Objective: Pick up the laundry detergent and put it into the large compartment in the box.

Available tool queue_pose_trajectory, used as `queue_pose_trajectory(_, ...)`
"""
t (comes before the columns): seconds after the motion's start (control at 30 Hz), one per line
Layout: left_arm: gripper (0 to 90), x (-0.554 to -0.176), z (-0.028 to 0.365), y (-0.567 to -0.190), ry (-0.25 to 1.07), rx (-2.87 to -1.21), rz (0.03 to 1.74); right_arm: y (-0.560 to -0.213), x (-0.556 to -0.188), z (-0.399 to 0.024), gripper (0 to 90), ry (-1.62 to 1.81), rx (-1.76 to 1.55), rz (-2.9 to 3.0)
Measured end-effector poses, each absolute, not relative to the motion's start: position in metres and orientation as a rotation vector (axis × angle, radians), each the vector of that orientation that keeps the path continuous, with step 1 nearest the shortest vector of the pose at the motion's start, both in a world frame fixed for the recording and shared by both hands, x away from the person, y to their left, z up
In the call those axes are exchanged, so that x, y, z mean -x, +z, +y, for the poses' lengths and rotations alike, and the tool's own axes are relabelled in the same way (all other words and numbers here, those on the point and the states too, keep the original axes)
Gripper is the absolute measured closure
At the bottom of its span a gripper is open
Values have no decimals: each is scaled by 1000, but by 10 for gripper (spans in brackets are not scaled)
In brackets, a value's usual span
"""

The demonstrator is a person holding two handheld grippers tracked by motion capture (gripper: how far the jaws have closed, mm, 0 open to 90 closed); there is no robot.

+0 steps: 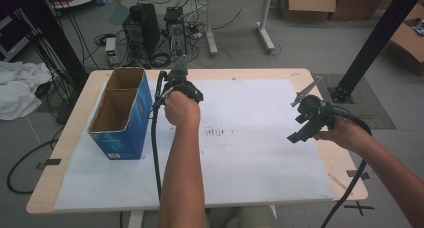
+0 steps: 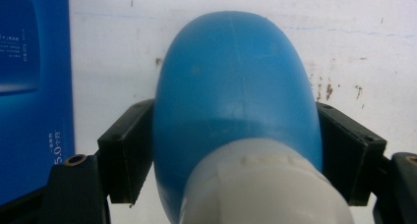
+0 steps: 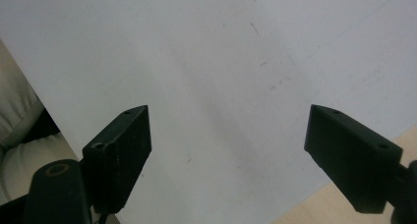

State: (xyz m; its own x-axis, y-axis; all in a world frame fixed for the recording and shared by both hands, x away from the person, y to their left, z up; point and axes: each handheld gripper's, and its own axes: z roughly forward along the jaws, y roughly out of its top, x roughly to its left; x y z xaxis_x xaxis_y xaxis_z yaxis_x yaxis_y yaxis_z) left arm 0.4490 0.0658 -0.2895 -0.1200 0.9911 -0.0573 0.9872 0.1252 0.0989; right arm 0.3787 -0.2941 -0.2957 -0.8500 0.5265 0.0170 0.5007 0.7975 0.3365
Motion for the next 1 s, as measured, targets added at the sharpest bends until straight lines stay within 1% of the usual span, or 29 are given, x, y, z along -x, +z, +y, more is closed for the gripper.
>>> queue_pose_trajectory(1.0, 324, -448, 65, -289, 73, -2001, 2267, -296, -378, -294, 181, 515, -835, 2905)
